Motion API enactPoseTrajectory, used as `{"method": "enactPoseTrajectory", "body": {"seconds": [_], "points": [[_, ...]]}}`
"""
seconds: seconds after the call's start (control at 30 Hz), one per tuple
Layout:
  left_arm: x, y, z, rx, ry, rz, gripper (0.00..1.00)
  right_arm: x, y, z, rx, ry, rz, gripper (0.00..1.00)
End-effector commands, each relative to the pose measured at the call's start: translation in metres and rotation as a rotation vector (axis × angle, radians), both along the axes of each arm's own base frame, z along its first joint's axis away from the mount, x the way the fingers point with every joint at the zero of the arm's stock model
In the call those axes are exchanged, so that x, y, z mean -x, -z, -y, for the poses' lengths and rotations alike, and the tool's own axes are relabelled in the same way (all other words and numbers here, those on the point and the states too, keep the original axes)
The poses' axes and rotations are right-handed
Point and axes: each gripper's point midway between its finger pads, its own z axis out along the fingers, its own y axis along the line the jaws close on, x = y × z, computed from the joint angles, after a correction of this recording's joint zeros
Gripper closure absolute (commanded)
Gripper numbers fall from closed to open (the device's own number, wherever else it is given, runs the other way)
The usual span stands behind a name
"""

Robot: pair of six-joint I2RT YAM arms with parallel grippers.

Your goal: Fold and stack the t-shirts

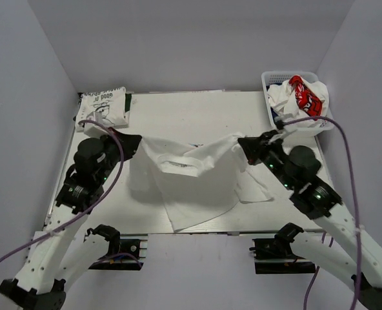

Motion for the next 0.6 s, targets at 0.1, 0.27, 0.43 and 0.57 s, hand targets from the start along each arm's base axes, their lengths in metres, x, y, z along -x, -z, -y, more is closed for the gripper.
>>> {"method": "enactPoseTrajectory", "body": {"seconds": [0.1, 0.27, 0.43, 0.57], "points": [[0.07, -0.131, -0.027, 0.105, 0.024, 0.33, 1.0, 0.081, -0.161, 0.043, -0.228, -0.117, 0.389, 1.0], [0.134, -0.201, -0.042, 0.166, 0.075, 0.54, 1.0, 0.136, -0.23, 0.081, -0.332, -0.142, 0.544, 1.0], [0.192, -0.246, -0.032, 0.171, 0.252, 0.677, 1.0, 0.174, -0.275, 0.112, -0.379, -0.137, 0.7, 1.0], [0.221, -0.277, -0.024, 0.154, 0.356, 0.764, 1.0, 0.182, -0.303, 0.133, -0.421, -0.063, 0.778, 1.0]]}}
